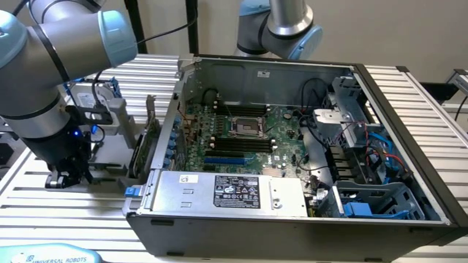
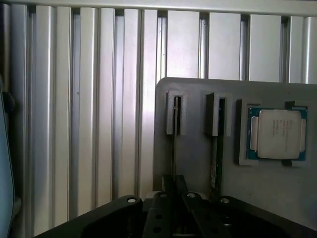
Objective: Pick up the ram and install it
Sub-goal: 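Pick up the ram and move it above insertion slot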
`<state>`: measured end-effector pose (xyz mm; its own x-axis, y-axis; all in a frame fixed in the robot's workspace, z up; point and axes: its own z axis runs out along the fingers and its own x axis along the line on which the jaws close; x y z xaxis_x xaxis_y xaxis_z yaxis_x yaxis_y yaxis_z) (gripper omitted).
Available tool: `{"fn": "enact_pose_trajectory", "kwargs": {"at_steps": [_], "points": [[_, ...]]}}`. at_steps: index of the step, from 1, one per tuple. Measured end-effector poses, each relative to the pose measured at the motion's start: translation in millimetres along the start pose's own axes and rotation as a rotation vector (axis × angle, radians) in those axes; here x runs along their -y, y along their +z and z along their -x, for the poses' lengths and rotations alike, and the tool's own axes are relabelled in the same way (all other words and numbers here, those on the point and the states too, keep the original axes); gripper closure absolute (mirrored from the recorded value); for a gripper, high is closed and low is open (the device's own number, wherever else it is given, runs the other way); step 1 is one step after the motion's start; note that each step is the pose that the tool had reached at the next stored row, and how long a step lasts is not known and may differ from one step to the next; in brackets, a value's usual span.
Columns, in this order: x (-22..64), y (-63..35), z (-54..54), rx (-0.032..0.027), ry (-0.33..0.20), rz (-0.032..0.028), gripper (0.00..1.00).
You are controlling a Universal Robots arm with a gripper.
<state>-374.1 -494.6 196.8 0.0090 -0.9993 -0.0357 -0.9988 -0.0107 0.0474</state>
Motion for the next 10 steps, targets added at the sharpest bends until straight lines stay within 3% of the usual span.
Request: {"fn": "enact_pose_trajectory", "kwargs": {"at_steps": [10], "points": [[0.0, -0.1, -1.3, 0.0, 0.0, 0.0001, 0.87]]}}
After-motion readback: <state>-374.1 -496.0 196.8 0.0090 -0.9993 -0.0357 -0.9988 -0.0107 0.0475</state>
